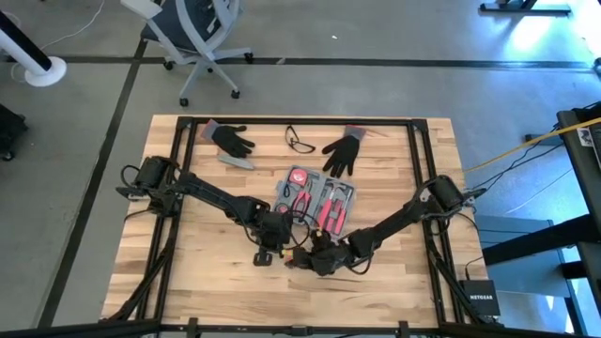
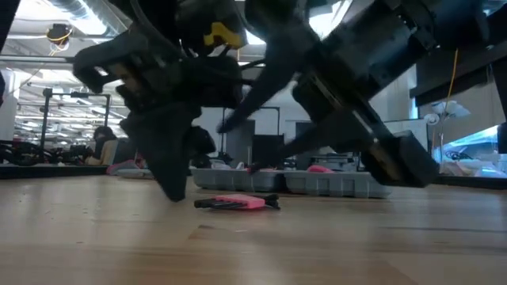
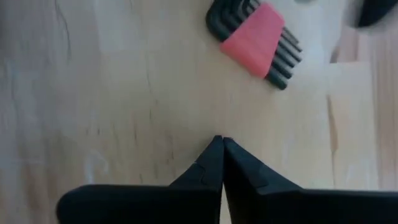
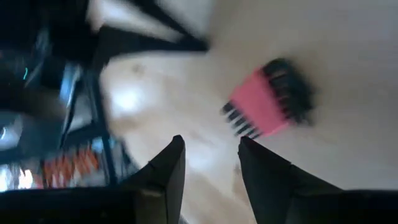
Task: Prefit tool cases
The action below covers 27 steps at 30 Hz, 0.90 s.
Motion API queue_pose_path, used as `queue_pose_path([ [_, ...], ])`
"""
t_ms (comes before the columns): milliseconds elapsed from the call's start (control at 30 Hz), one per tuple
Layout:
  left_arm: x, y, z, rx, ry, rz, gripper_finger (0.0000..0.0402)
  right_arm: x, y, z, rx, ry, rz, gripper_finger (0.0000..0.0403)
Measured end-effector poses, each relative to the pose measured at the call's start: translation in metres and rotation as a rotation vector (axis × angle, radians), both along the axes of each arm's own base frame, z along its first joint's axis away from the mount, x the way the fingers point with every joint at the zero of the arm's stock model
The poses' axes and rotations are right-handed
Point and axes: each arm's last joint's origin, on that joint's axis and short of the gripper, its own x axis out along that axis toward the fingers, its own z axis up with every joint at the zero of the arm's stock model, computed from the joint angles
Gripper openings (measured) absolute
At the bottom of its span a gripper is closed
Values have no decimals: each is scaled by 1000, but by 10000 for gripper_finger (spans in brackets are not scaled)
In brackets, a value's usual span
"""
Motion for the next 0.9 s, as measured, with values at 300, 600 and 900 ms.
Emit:
queue_pose_path([
  [300, 2, -20, 3, -58, -56, -28, 0, -11, 31, 4, 38, 182, -124, 140],
  [600, 4, -14, -3, 82, -80, -20, 0, 1, 24, -6, 19, 197, -191, 140],
  [900, 12, -9, -12, 32, -96, 14, 0, 2, 22, -12, 22, 206, -204, 140],
])
